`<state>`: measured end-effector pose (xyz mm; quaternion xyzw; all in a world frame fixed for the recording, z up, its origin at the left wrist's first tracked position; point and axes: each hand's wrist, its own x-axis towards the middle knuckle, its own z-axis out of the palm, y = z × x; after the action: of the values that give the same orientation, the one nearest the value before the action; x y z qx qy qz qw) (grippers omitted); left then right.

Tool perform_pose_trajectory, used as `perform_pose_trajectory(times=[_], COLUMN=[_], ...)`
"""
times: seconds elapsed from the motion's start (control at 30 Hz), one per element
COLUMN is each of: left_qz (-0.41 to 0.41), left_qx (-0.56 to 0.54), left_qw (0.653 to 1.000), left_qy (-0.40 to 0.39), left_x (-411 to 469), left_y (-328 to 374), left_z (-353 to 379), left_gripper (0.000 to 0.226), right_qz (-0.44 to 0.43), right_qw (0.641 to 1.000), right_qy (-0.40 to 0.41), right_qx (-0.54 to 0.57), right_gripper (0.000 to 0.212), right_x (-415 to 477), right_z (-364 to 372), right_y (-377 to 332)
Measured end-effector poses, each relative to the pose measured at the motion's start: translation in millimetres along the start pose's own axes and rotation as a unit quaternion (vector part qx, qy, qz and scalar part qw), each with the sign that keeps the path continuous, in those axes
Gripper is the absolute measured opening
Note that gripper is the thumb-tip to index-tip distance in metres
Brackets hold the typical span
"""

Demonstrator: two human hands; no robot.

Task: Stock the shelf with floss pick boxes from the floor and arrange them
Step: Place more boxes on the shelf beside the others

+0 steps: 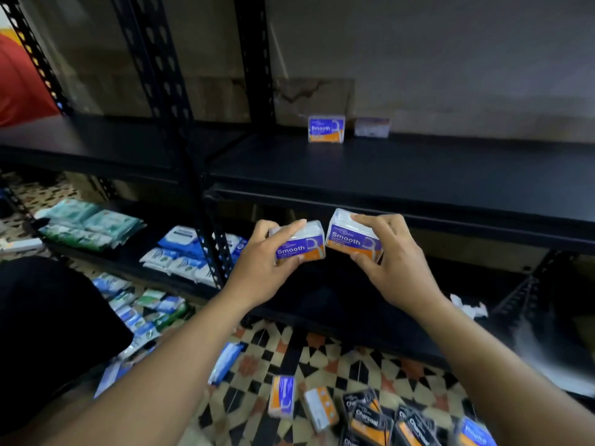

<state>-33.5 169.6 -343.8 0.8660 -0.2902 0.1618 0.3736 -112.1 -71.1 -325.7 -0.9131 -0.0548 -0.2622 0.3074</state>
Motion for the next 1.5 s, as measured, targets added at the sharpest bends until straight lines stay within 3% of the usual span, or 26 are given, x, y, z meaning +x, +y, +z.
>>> perform_pose_trajectory(times=[0.27, 0.4, 0.53, 0.73, 0.83, 1.0, 1.2, 1.37, 1.5], left_qz=[-0.172, -0.261, -0.279, -0.328, -0.387, -0.411, -0.395, -0.319, -0.248], left_qx=[0.058, 0.082, 0.078, 0.081, 0.071, 0.06, 0.043, 0.078, 0.113], left_qw=[0.975, 0.936, 0.907, 0.836, 0.815, 0.844, 0.869, 0.897, 0.922], left_qy=[-0.13, -0.222, -0.306, -0.433, -0.426, -0.34, -0.295, -0.296, -0.275], left_x=[-68, -109, -143, -164, -161, -150, -135, -109, -71], left_y=[-70, -102, -124, -143, -150, -148, -128, -98, -68], left_z=[66, 97, 115, 131, 127, 122, 115, 91, 63], left_gripper=[0.062, 0.062, 0.058, 0.059, 0.071, 0.062, 0.055, 0.06, 0.058], right_qz=[0.155, 0.217, 0.242, 0.281, 0.287, 0.314, 0.288, 0.24, 0.187], right_qw=[0.971, 0.934, 0.907, 0.849, 0.841, 0.87, 0.888, 0.893, 0.917], right_qy=[-0.181, -0.282, -0.345, -0.444, -0.456, -0.378, -0.359, -0.379, -0.349], right_qx=[-0.022, -0.03, -0.001, 0.061, 0.052, 0.04, 0.018, -0.021, -0.048], right_gripper=[0.061, 0.059, 0.054, 0.076, 0.083, 0.066, 0.053, 0.052, 0.052], right_x=[-51, -99, -143, -164, -161, -152, -133, -104, -67], right_z=[81, 128, 171, 206, 206, 198, 185, 157, 122], right_y=[51, 83, 96, 108, 115, 117, 100, 73, 44])
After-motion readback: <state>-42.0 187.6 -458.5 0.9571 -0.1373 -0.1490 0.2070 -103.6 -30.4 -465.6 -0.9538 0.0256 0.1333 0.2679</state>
